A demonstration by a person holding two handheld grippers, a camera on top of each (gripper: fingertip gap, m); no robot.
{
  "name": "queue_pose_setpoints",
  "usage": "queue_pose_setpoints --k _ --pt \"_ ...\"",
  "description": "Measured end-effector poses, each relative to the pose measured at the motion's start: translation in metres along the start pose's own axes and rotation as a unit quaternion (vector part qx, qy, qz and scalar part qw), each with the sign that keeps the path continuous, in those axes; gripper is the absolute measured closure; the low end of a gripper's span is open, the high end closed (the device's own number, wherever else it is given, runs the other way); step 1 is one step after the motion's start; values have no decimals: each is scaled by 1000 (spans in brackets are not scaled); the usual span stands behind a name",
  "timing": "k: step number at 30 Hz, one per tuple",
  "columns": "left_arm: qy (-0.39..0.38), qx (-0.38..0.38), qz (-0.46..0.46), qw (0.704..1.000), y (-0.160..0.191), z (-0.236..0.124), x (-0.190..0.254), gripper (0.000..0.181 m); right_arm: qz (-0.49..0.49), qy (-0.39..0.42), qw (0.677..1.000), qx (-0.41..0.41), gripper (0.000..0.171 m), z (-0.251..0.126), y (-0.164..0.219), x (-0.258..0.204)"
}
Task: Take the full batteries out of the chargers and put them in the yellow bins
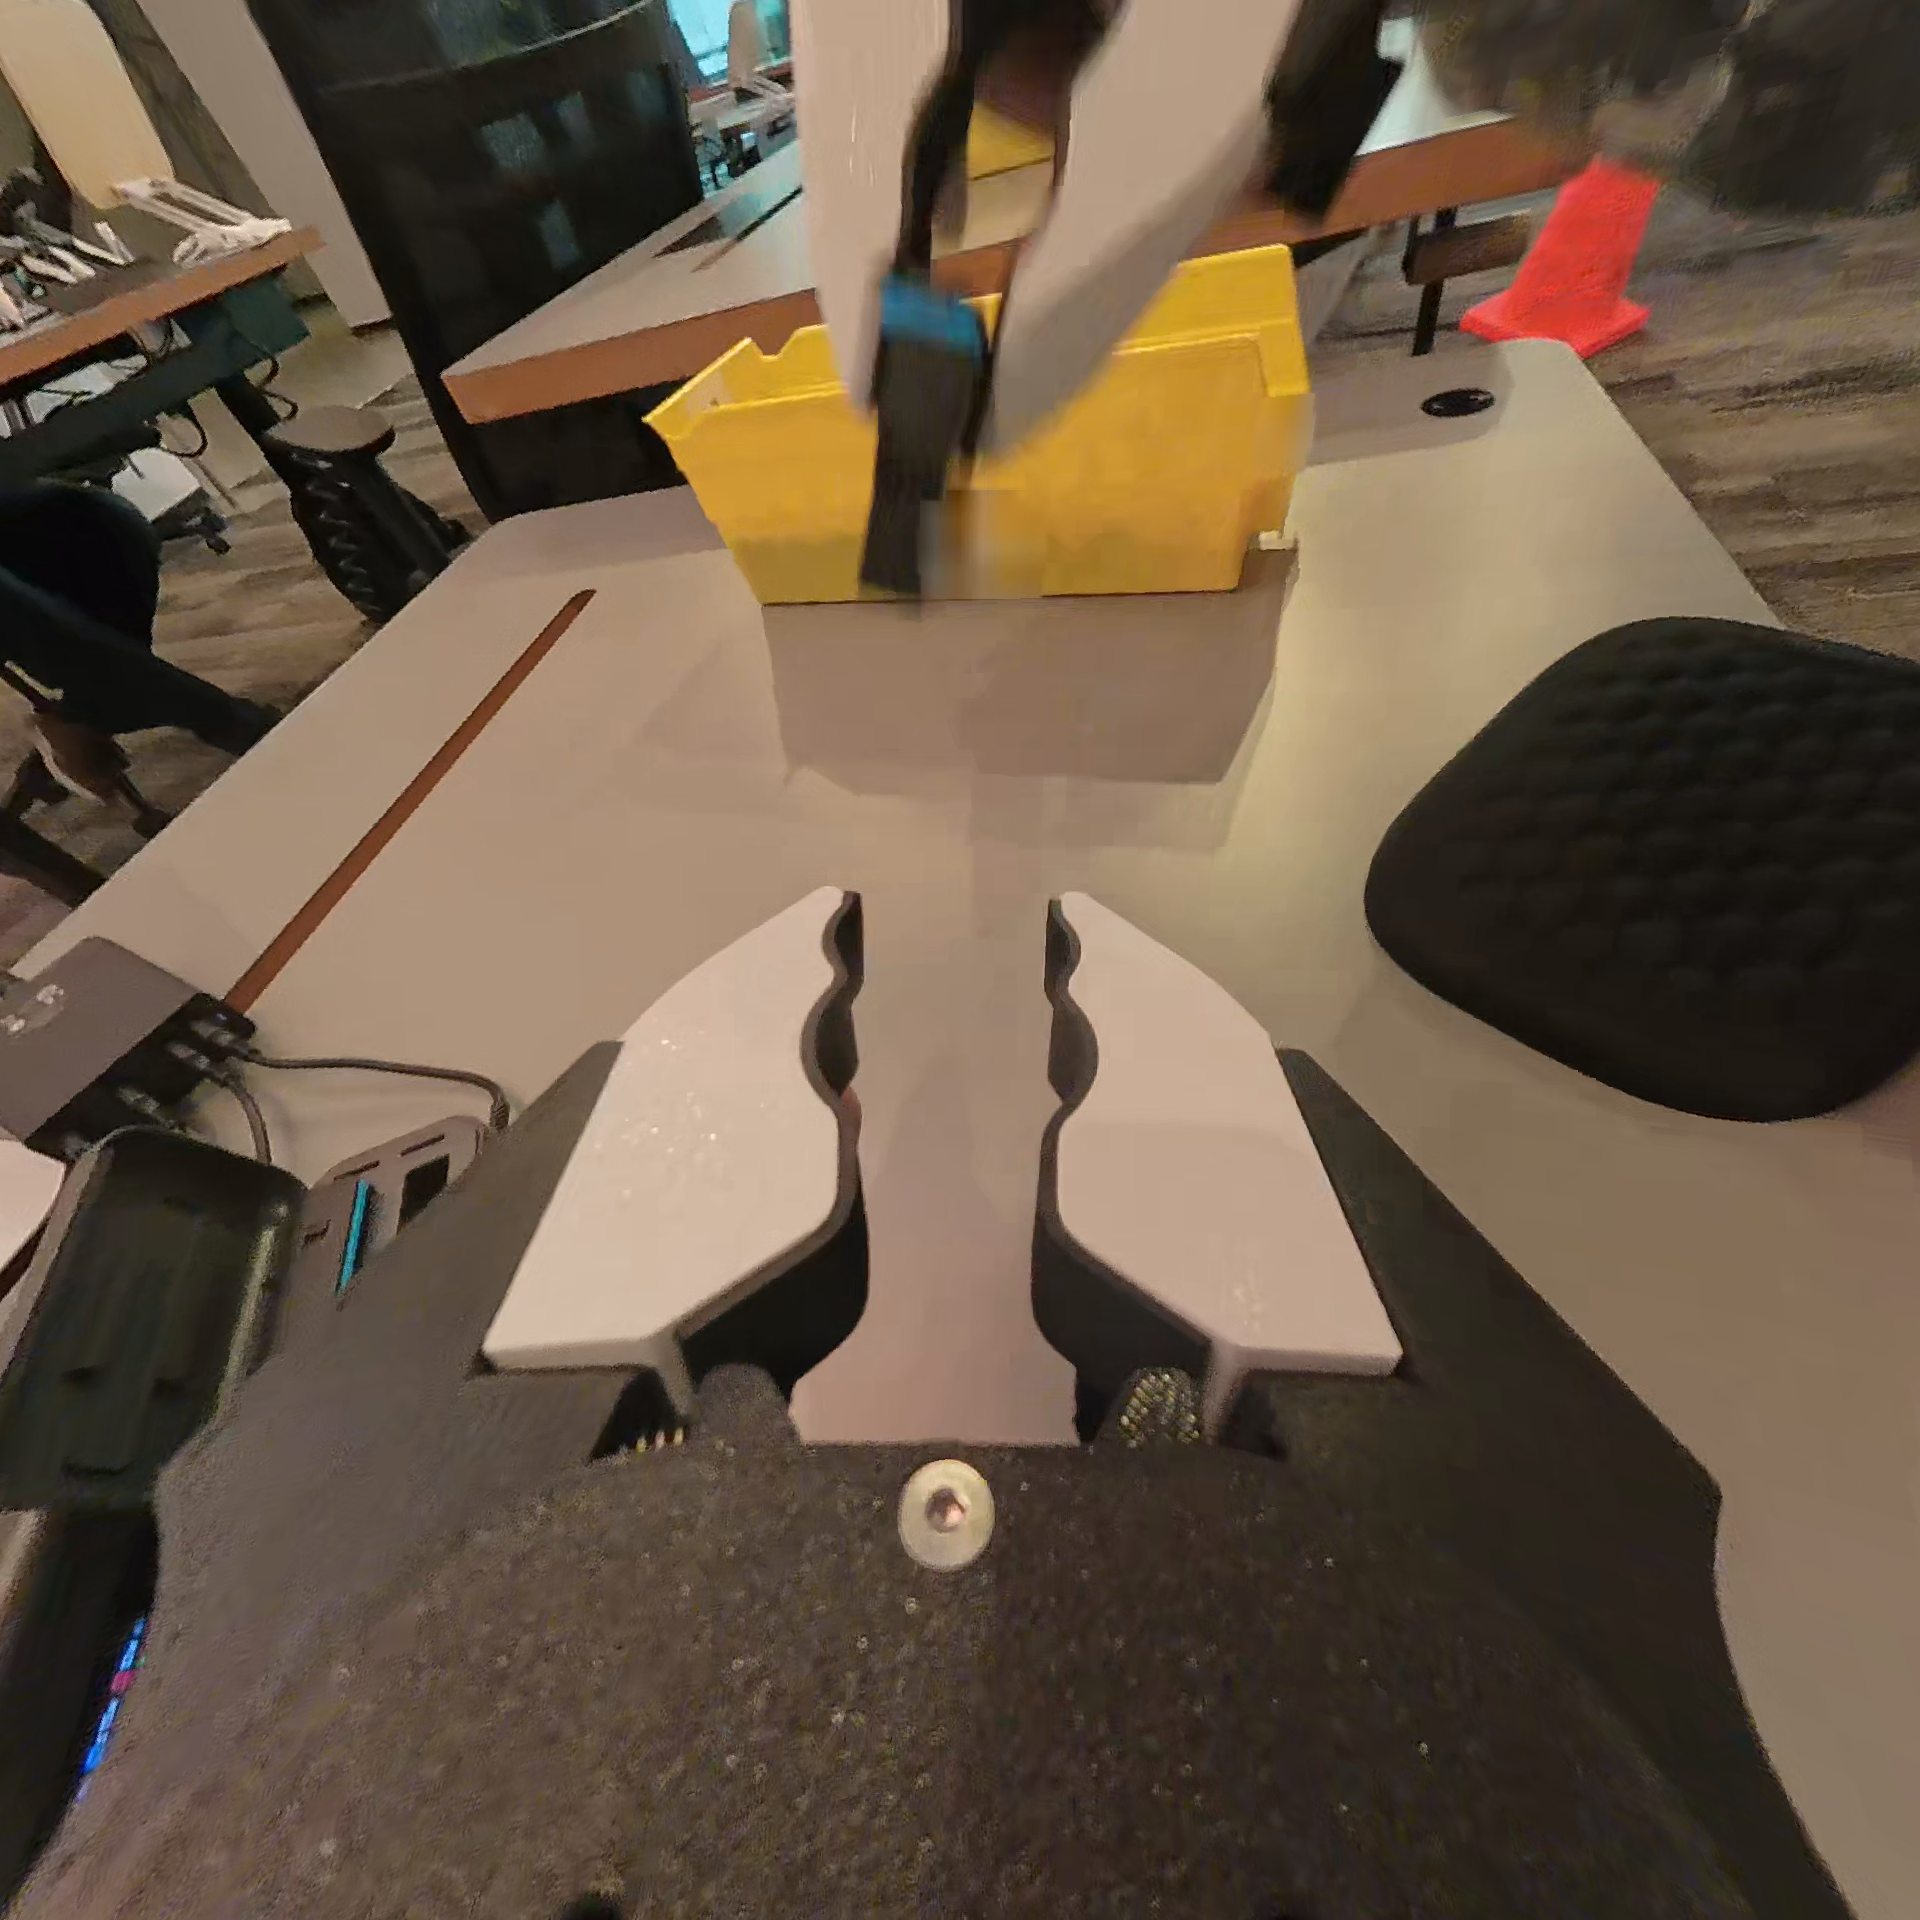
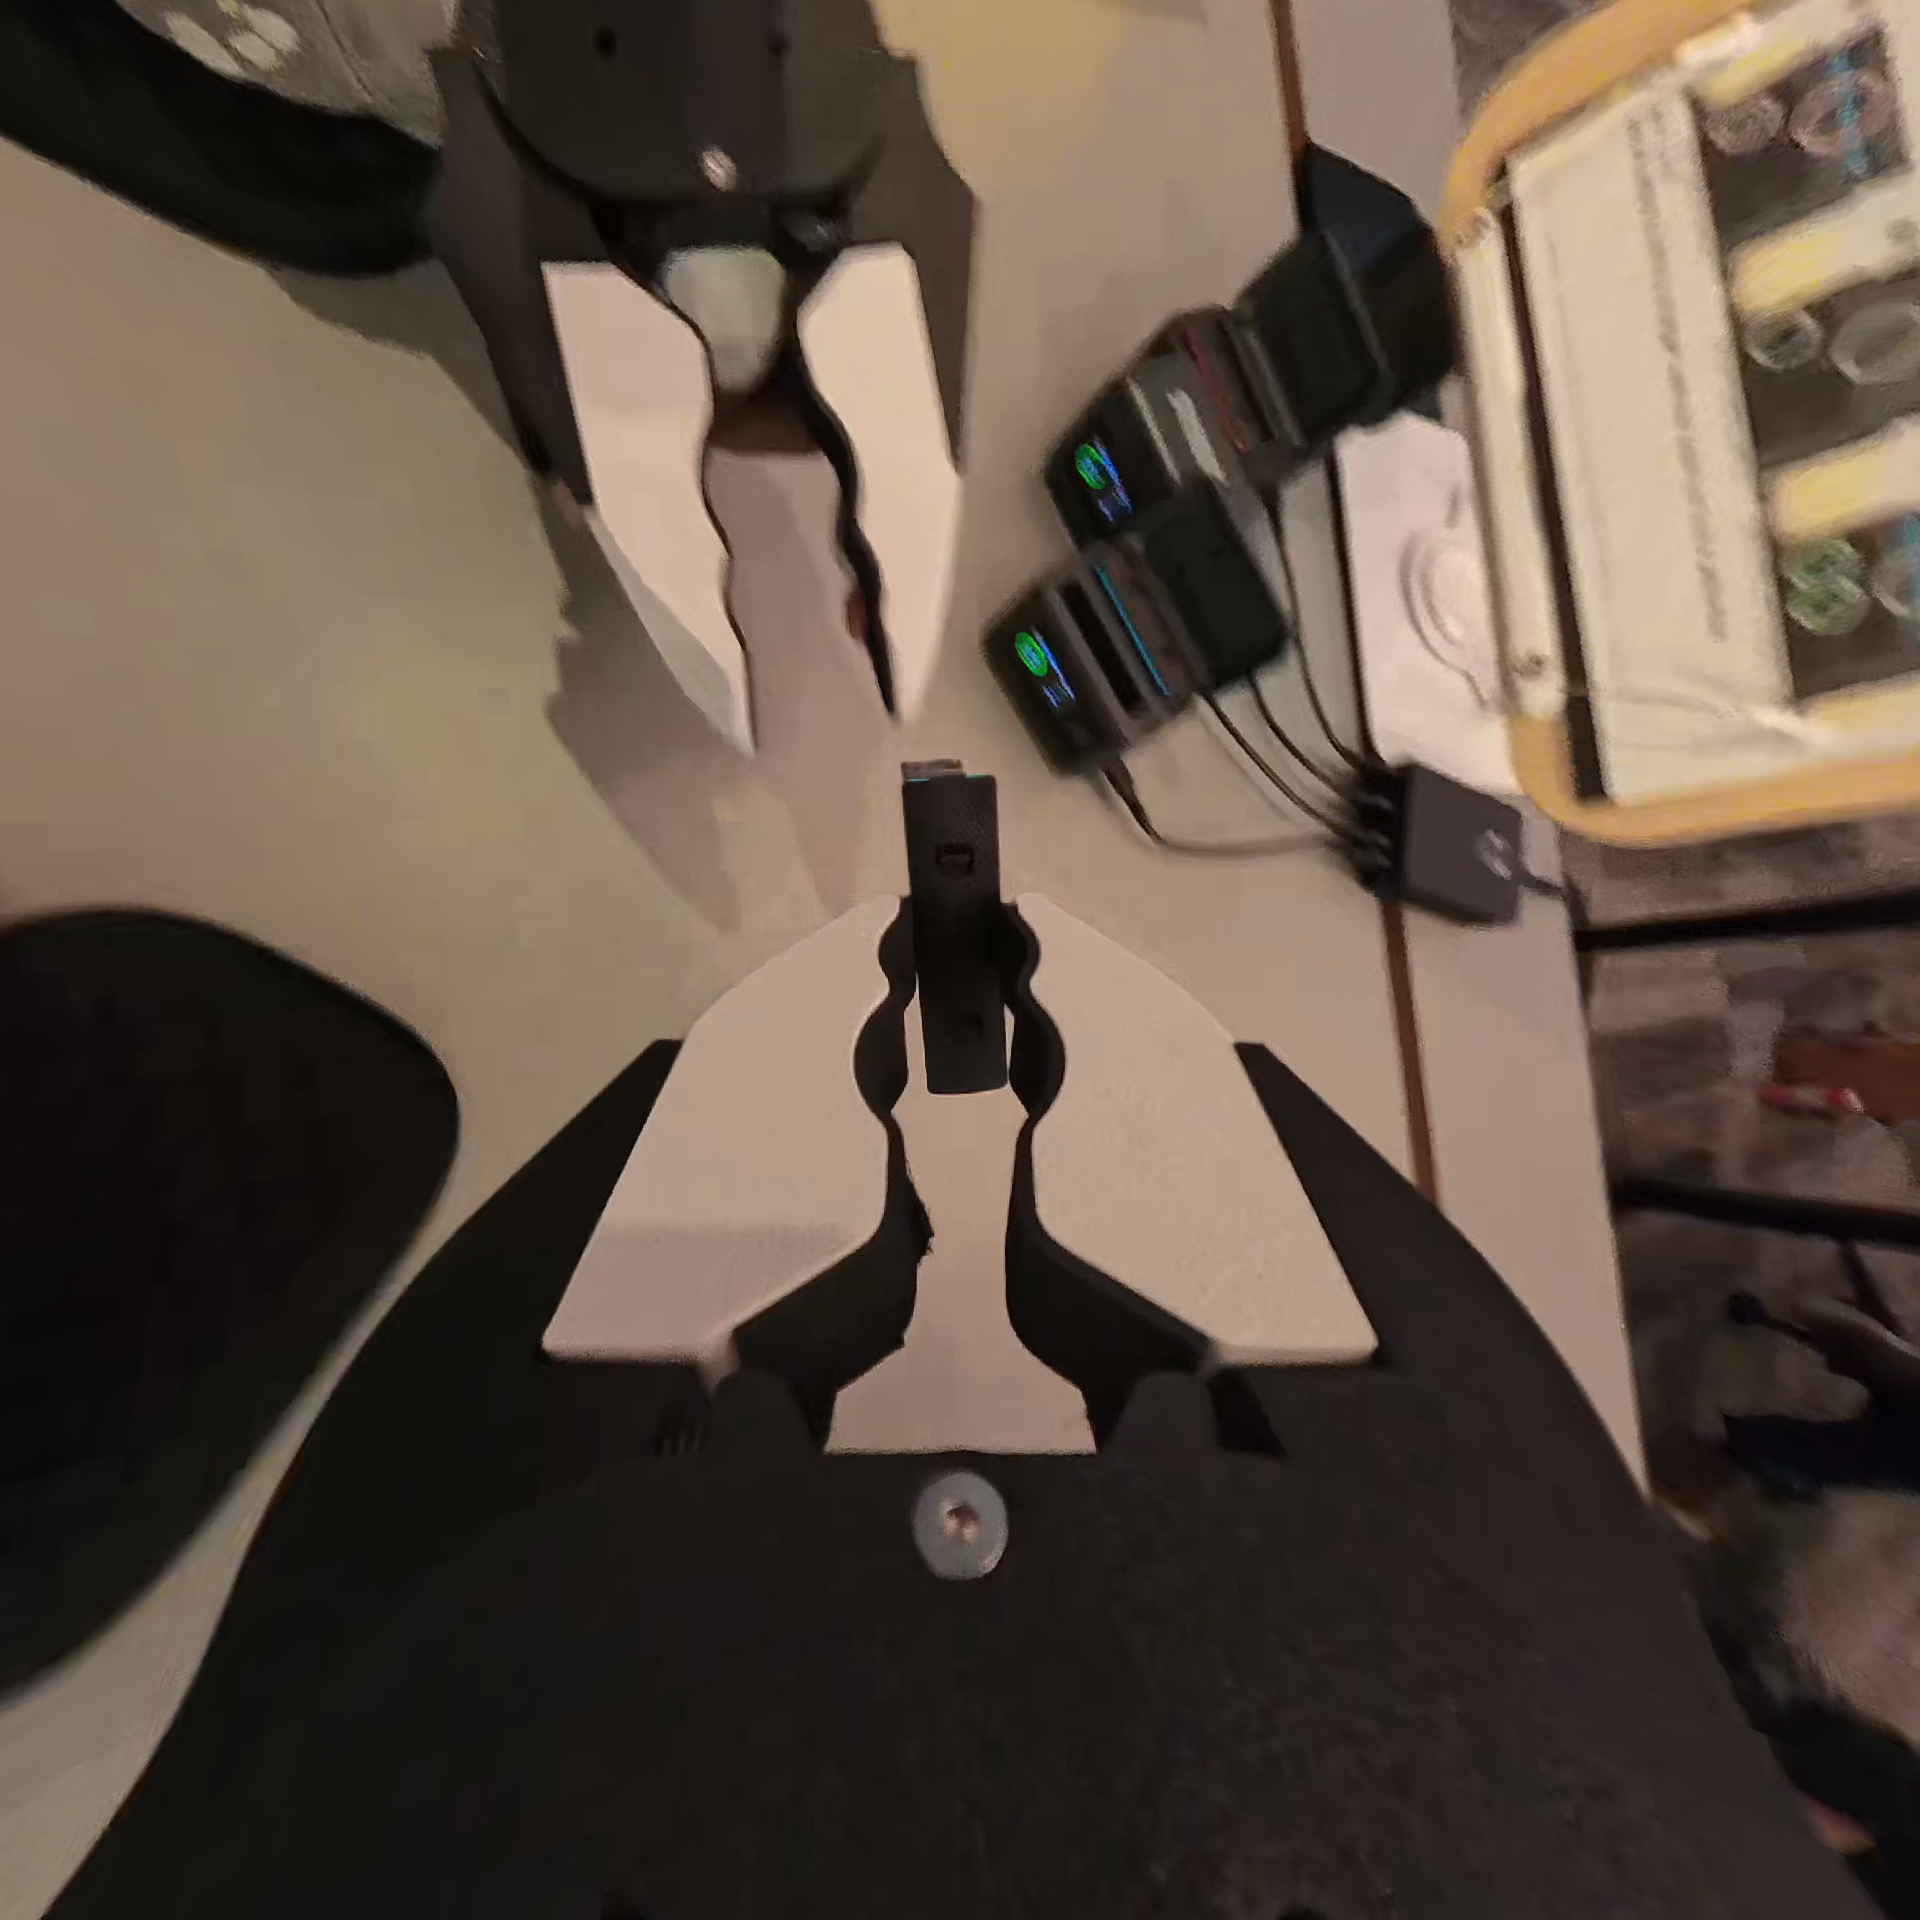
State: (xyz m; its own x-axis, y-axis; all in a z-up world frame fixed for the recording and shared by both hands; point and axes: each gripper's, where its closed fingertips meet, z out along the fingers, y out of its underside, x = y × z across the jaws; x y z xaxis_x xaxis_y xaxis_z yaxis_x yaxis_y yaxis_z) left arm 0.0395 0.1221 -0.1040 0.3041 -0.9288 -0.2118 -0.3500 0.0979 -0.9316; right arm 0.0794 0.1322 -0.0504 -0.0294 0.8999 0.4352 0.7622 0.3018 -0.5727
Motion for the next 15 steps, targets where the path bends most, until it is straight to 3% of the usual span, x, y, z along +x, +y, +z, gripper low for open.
queue_pose_setpoints --k 5,8,12,15 --pt "-34 6 -36 999 2 -5 -19 149 25 67 984 -164 157 -93 88 58" --pt "-45 3 -46 998 6 -5 -25 150 72 38 963 -257 156 -131 159 57" --pt "-52 -6 -40 998 11 -3 -27 151 139 -51 937 -317 157 -141 230 17" --pt "-54 -16 -36 998 16 -1 -26 155 159 -115 919 -342 157 -132 261 -18"
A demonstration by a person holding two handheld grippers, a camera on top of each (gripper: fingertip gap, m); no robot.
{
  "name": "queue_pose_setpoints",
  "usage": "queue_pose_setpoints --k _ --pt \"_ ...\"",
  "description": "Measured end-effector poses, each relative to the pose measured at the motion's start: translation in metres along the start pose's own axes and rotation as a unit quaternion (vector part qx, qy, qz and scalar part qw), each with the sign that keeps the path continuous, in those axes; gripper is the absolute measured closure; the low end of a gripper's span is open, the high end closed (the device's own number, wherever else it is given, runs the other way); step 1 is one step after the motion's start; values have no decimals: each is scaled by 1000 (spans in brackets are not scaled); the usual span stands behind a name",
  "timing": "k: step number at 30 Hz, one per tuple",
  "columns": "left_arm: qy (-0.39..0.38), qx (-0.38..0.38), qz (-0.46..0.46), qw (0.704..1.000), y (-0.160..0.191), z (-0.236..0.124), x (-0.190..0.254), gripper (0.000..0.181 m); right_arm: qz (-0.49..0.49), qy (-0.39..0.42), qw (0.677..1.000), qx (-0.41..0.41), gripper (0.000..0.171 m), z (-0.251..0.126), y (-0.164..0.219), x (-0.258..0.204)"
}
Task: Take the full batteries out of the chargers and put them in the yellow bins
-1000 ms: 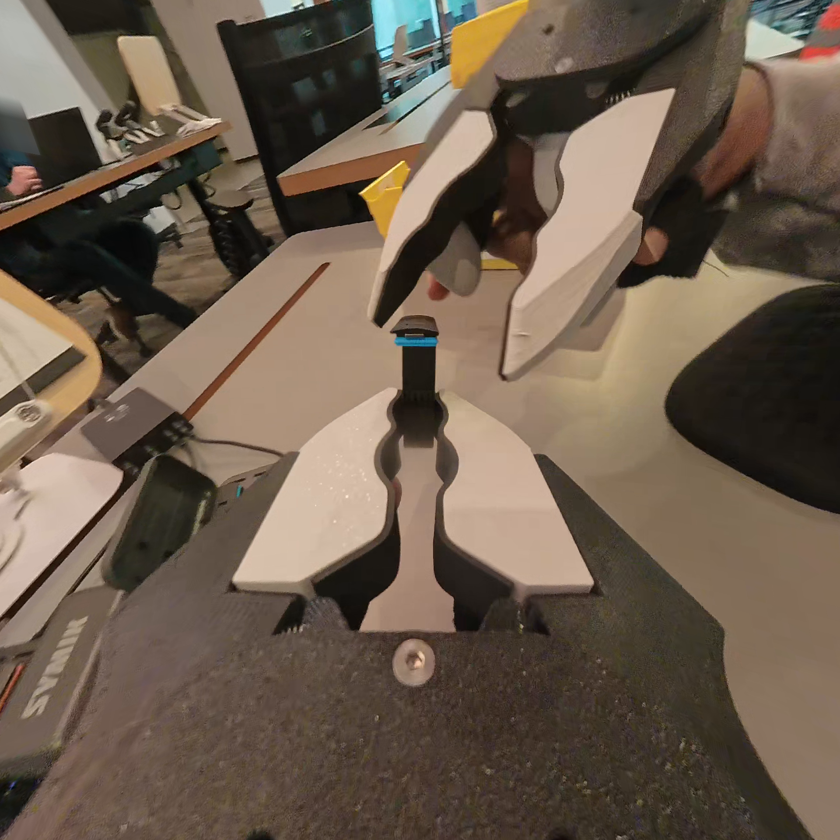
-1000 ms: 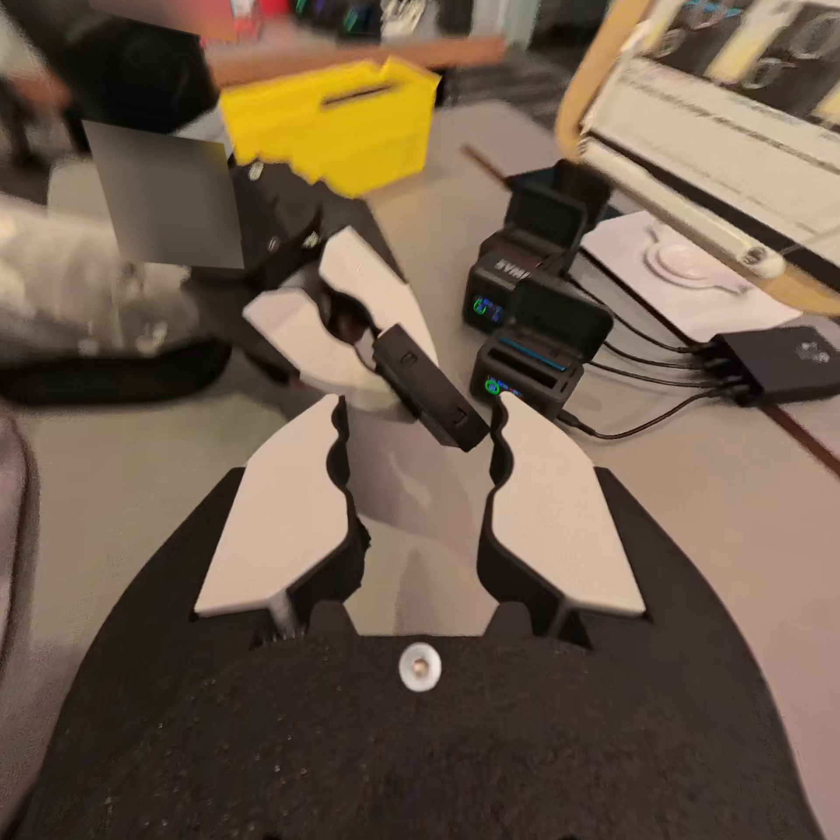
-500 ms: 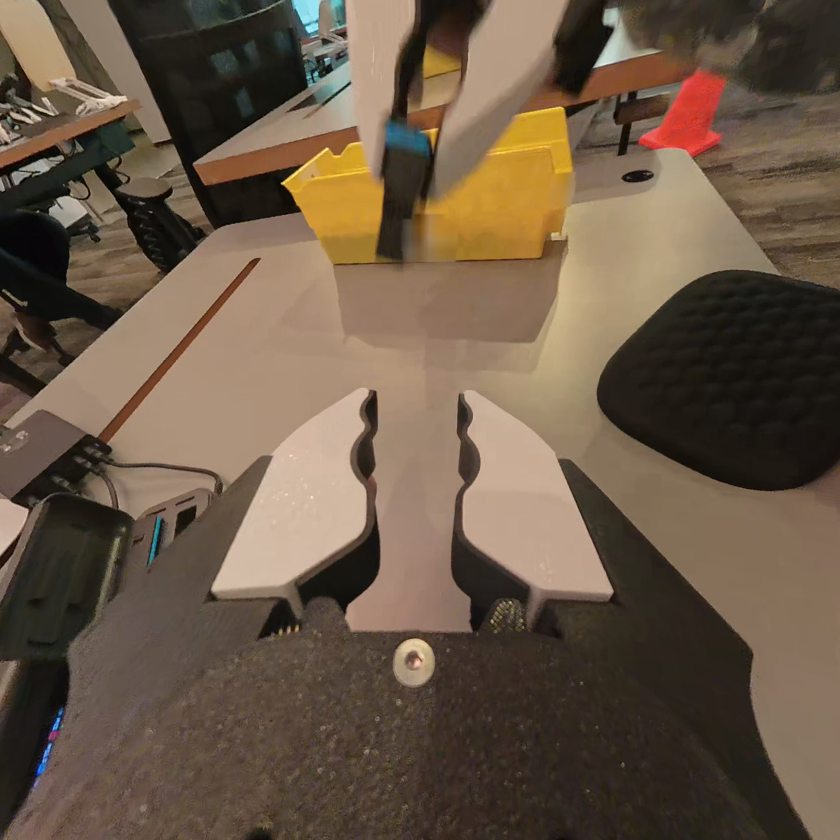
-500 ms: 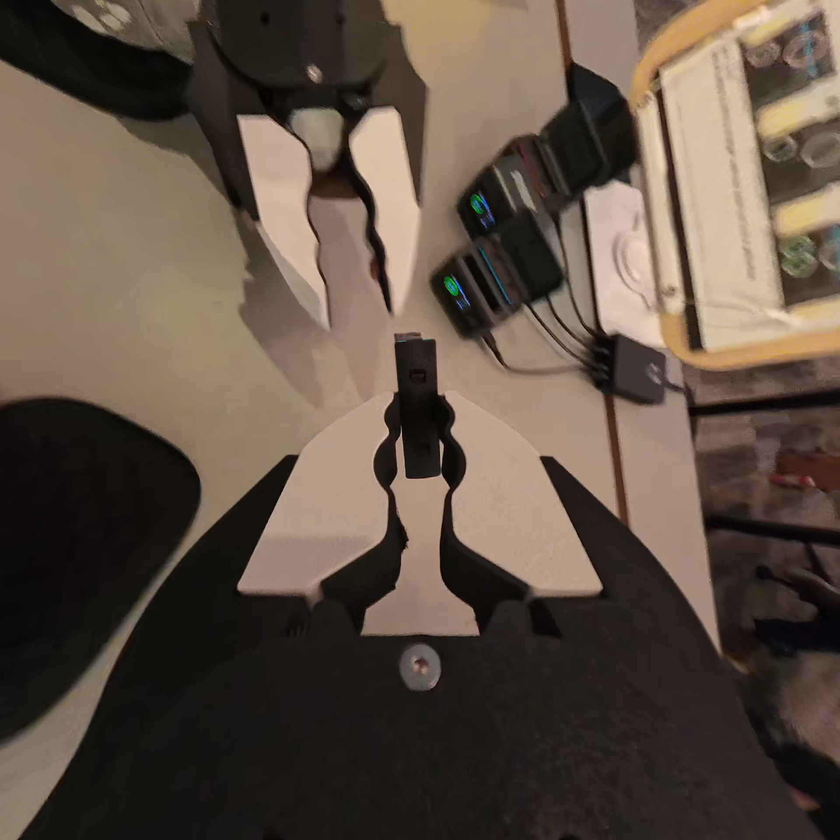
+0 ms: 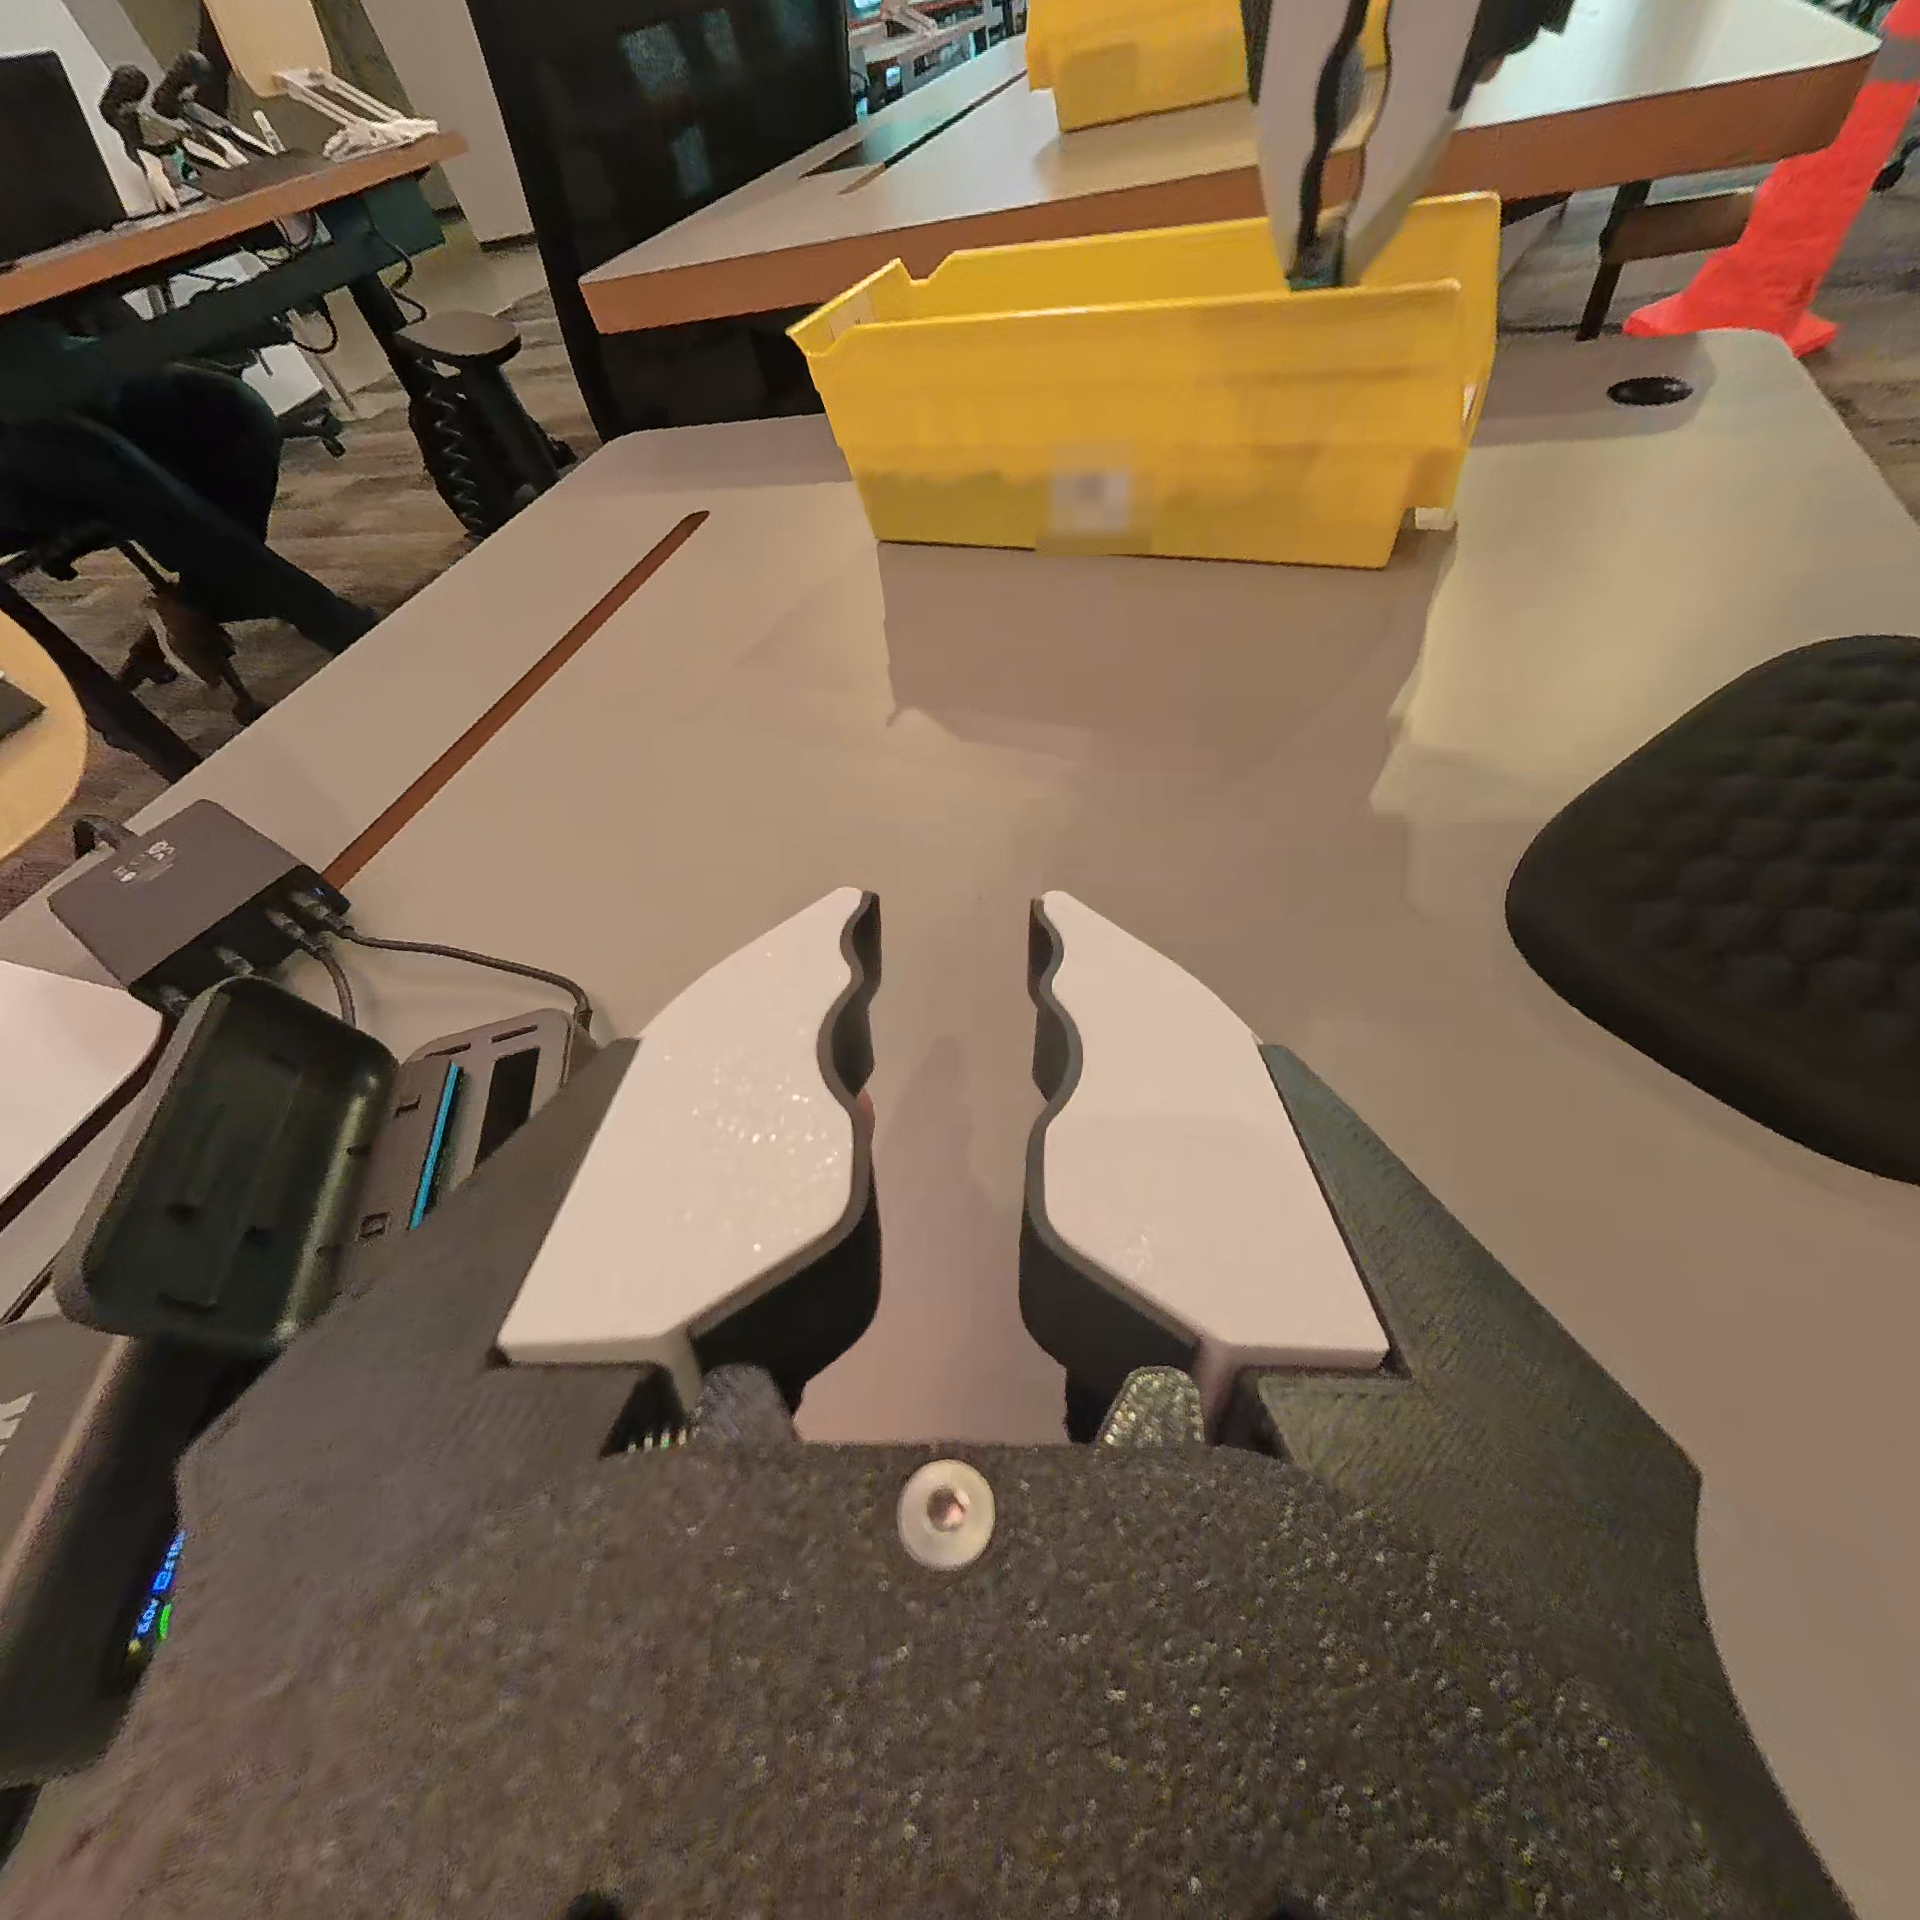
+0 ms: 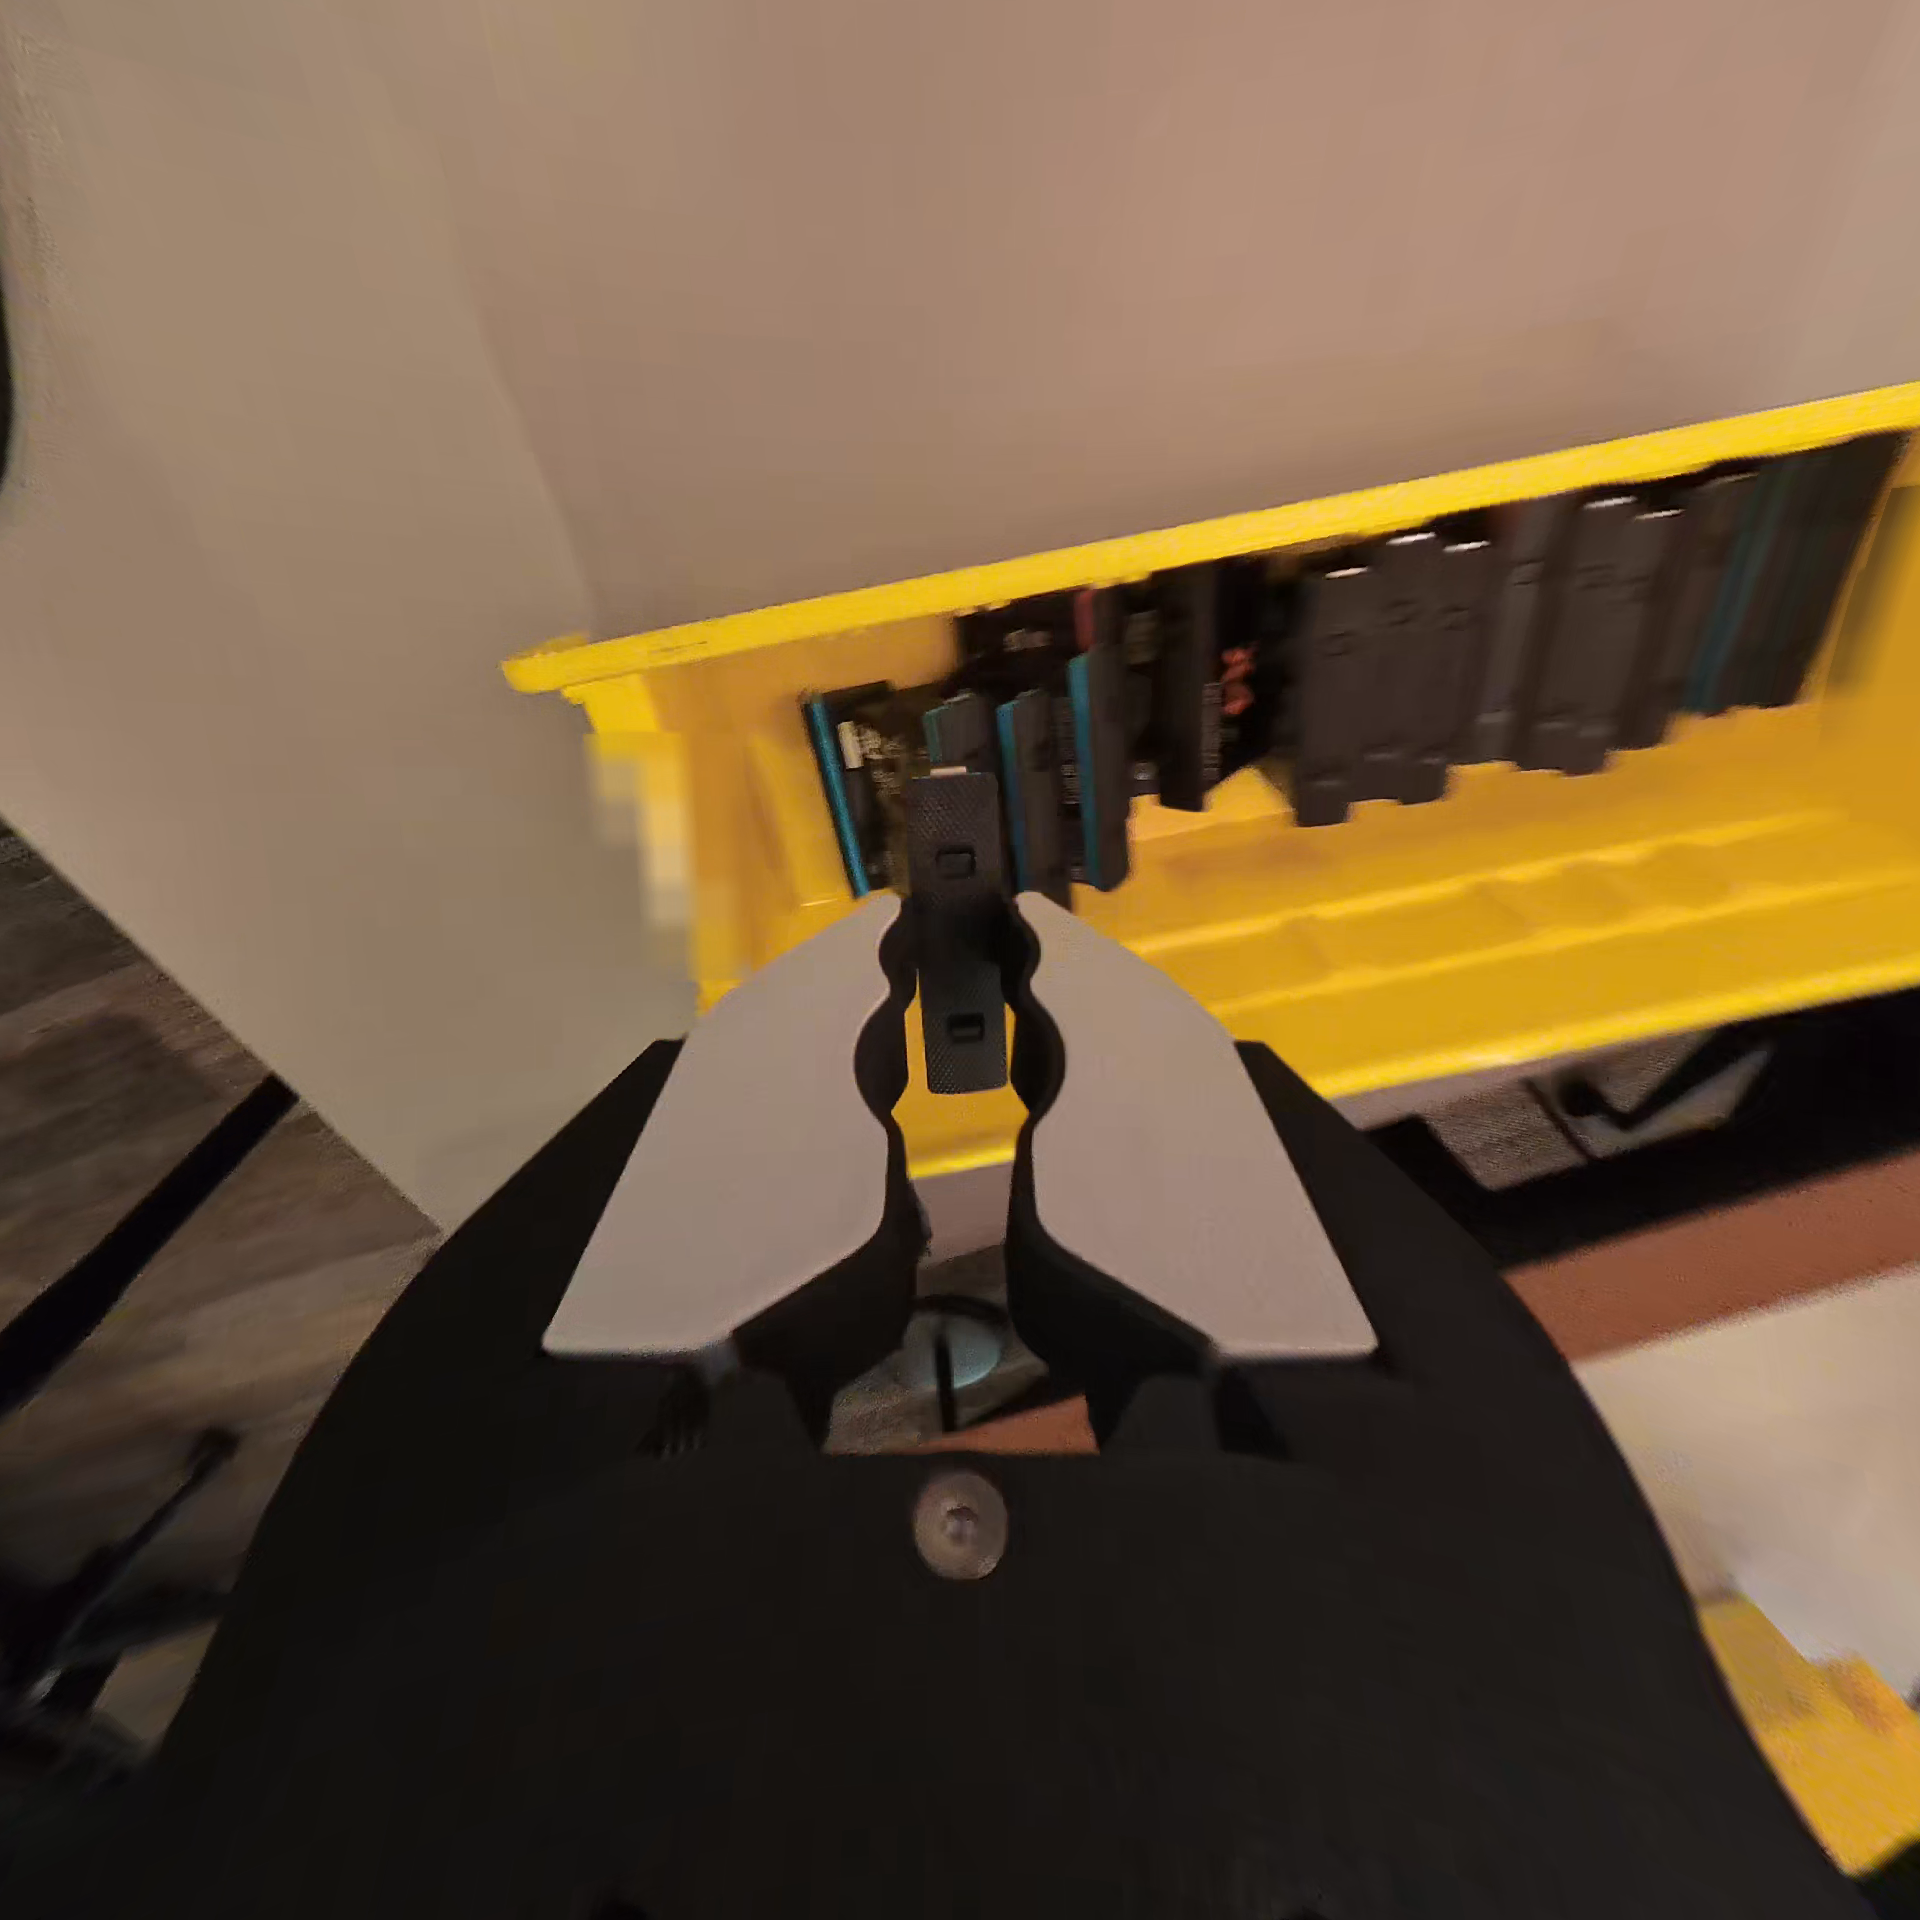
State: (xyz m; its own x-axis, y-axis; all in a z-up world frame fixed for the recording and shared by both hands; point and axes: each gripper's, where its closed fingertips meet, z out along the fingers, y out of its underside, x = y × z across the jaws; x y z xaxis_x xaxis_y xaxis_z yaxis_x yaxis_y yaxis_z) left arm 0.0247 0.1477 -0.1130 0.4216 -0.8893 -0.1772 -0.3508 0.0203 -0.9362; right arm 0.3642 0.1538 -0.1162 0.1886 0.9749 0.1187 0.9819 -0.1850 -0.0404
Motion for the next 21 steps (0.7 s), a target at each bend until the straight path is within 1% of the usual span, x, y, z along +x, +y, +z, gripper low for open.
queue_pose_setpoints --k 2,5,9,15,18,21 --pt "-2 -5 5 1000 3 0 0 156 -5 -30 999 -16 157 18 5 -13" --pt "-9 -9 3 1000 6 1 -4 157 -16 -51 998 -19 156 34 3 -25" --pt "-21 -12 -2 1000 10 0 -11 157 -26 -50 997 -45 156 49 7 -27" --pt "-38 -12 -10 999 11 -5 -22 156 -7 -47 997 -60 155 46 7 -22" --pt "-47 -11 -15 999 11 -8 -29 155 9 -31 999 -36 150 32 -2 -11" --pt "-60 -11 -18 998 11 -13 -37 155 31 12 999 -2 146 11 -17 10"
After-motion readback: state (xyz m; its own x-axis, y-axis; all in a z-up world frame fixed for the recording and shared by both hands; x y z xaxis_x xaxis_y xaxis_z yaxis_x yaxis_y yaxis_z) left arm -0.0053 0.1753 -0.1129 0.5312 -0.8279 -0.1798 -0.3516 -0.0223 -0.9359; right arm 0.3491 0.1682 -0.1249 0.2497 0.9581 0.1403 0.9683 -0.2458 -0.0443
